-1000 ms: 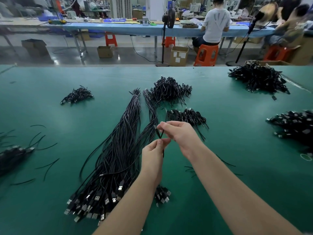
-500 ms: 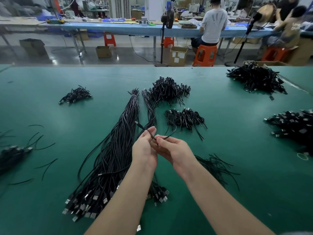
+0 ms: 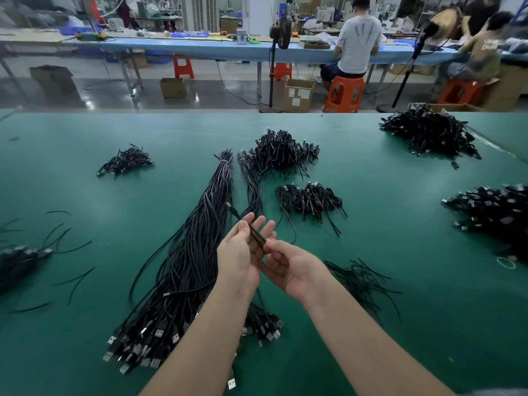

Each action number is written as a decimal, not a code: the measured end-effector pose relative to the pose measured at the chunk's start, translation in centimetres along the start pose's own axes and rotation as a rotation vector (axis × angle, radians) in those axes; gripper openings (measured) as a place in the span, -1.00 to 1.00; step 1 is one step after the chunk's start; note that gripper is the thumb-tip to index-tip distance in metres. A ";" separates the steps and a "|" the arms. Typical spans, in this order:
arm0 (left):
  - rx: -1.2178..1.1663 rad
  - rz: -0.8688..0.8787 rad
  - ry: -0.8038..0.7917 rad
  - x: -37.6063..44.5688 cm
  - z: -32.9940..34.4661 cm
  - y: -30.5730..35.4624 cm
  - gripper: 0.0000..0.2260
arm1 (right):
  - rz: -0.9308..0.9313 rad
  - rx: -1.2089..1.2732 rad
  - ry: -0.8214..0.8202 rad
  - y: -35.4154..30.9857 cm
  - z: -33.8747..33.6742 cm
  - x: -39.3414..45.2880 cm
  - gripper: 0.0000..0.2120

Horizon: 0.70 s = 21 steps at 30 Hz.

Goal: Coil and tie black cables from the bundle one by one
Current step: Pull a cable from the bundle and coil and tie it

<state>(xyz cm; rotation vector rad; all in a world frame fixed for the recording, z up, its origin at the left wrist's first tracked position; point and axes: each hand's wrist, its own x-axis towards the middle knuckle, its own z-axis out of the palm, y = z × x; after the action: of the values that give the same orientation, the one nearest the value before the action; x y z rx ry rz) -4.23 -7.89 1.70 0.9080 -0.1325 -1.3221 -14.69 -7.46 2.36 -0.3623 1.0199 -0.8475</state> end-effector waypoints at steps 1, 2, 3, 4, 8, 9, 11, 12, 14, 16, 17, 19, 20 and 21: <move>-0.003 0.008 -0.004 0.0 -0.1 0.0 -0.77 | 0.013 0.015 -0.001 0.2 0.0 -0.1 -0.73; -0.011 0.017 -0.007 -0.1 -0.3 0.0 -0.77 | 0.023 0.028 -0.004 0.3 -0.1 -0.2 -0.73; -0.019 0.027 -0.012 -0.1 -0.4 0.0 -0.78 | 0.033 0.041 -0.009 0.5 -0.1 -0.4 -0.75; -0.026 0.037 -0.016 0.0 -0.5 -0.1 -0.77 | 0.043 0.049 -0.014 0.7 -0.1 -0.5 -0.78; -0.034 0.057 -0.025 -0.1 -0.9 -0.3 -0.77 | 0.072 0.063 -0.005 1.5 -0.5 -0.8 -0.86; -0.029 0.056 -0.030 -0.2 -1.0 -0.2 -0.77 | 0.078 0.065 -0.003 1.6 -0.6 -0.8 -0.86; -0.011 0.058 -0.037 -0.4 -1.1 -0.1 -0.76 | 0.090 0.064 -0.006 1.7 -0.7 -1.0 -0.86; 0.000 0.061 -0.043 -0.5 -1.2 0.0 -0.76 | 0.099 0.064 -0.012 1.7 -0.8 -1.0 -0.85; 0.028 0.070 -0.060 -0.6 -1.4 0.2 -0.76 | 0.123 0.080 -0.031 1.8 -0.8 -1.1 -0.80; 0.061 0.085 -0.083 -0.9 -1.4 0.5 -0.74 | 0.144 0.099 -0.049 1.7 -0.9 -1.1 -0.76; 0.070 0.098 -0.095 -1.0 -1.4 0.6 -0.74 | 0.153 0.097 -0.046 1.8 -0.9 -1.1 -0.76; 0.063 0.136 -0.115 -1.1 -1.2 1.1 -0.73 | 0.177 0.074 -0.017 1.9 -1.1 -1.1 -0.82; 0.058 0.156 -0.123 -1.1 -1.1 1.4 -0.72 | 0.197 0.067 -0.006 2.1 -1.3 -1.1 -0.86; 0.060 0.170 -0.131 -1.0 -1.0 1.6 -0.72 | 0.221 0.065 -0.007 2.3 -1.5 -1.2 -0.88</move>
<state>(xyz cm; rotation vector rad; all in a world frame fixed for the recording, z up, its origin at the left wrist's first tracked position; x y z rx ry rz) -2.73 -6.54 2.48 0.8415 -0.3456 -1.2231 -15.27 -4.94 0.86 -0.1932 1.0035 -0.6780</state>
